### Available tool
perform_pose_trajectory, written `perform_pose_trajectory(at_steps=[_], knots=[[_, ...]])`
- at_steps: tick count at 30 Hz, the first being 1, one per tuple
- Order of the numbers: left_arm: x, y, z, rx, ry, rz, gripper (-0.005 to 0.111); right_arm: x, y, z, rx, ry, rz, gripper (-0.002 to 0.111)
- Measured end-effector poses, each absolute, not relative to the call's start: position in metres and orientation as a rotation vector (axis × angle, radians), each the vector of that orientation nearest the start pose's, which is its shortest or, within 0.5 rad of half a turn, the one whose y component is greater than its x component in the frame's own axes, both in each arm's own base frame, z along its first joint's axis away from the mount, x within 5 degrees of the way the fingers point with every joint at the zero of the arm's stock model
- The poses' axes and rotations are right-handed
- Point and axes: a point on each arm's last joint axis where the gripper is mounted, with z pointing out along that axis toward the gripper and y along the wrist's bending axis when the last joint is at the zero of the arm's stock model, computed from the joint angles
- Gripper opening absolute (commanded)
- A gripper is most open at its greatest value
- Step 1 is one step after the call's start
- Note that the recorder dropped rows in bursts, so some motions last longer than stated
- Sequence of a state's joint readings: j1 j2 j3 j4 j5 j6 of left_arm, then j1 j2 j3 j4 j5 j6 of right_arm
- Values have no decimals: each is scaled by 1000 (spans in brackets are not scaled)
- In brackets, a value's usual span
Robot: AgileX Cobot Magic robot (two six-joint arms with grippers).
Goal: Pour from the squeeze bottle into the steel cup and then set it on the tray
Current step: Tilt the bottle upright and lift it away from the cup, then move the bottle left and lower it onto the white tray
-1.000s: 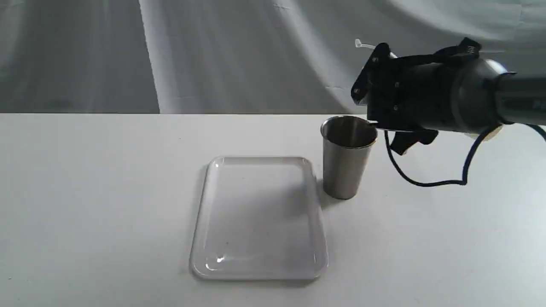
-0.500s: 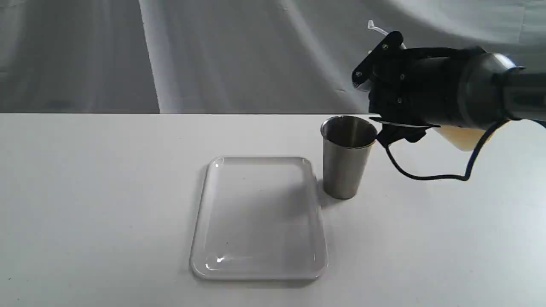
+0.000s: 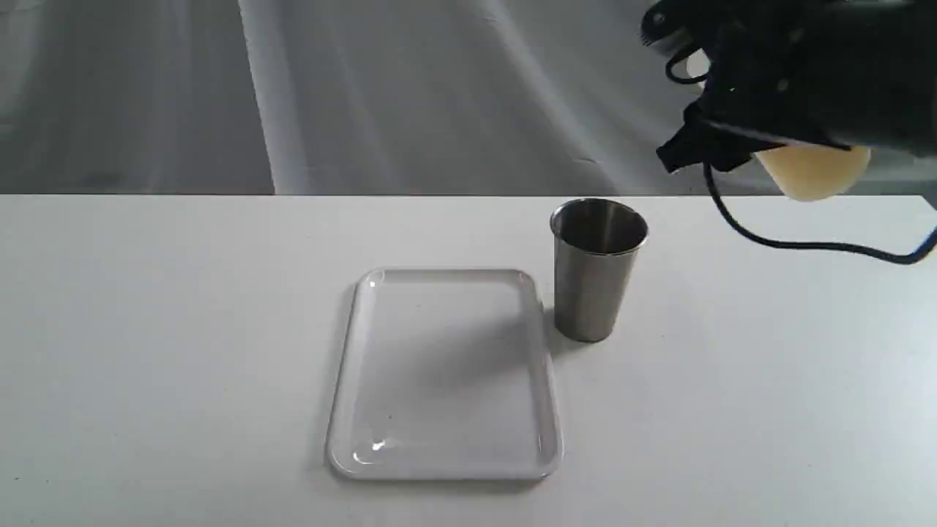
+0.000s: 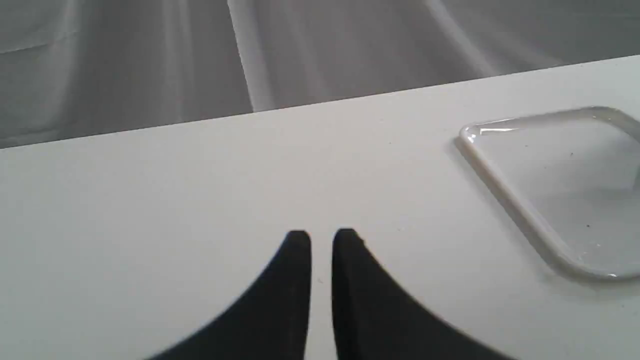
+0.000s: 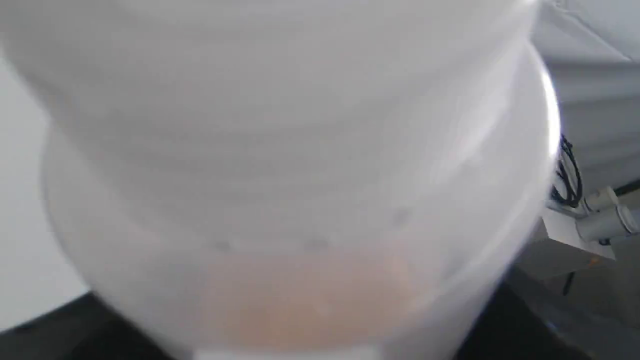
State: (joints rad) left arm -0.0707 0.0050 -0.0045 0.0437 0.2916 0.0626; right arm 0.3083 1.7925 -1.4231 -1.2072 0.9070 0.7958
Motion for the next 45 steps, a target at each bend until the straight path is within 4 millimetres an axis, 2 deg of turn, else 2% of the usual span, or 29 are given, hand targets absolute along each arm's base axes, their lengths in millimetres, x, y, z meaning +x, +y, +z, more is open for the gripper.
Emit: perform_pose_trajectory(at_steps=[12, 16, 24, 29, 33, 45], knots=[[55, -3, 188, 146, 1770, 36, 8, 363, 73, 371, -130, 1942, -336, 44], [55, -3, 188, 146, 1770, 36, 8, 359, 79, 380, -132, 1899, -225, 44], [55, -3, 188, 146, 1770, 36, 8, 364, 97, 383, -130, 1832, 48, 44], [55, -3, 188, 146, 1770, 36, 8, 374, 112, 374, -132, 1784, 225, 44], [55, -3, 188, 146, 1770, 36, 8, 388, 123, 357, -134, 1782, 316, 44], [55, -3, 188, 146, 1770, 36, 8, 415, 168, 287, -369, 1803, 320, 44]])
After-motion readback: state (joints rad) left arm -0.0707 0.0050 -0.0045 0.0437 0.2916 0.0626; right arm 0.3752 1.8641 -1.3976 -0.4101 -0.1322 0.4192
